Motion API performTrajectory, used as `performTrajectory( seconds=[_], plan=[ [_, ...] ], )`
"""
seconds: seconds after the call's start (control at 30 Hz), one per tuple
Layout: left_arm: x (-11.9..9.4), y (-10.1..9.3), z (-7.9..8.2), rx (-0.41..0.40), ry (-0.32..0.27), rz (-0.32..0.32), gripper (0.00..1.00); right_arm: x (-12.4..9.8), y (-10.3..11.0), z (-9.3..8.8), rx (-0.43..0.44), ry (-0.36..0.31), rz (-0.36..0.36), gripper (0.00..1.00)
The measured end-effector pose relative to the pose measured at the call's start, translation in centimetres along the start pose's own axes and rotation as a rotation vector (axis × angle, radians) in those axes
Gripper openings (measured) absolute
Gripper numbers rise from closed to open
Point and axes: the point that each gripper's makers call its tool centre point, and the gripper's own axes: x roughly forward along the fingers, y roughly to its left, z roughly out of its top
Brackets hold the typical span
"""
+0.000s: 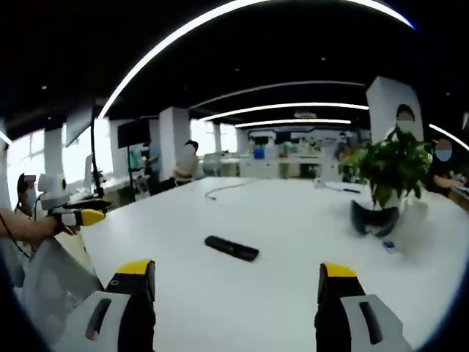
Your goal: Press the specified remote control buttons in sequence, fully releasing each button before pressing the next.
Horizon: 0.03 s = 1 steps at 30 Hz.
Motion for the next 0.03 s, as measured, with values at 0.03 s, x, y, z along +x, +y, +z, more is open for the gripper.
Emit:
performTrajectory(
  seconds=[0.03],
  plan=[
    [-0.10,0.06,0.17,-0.012,-0.009,0.000,0.91,-0.09,0.03,0.00,0.005,-0.001,0.003,0.89]
  ],
)
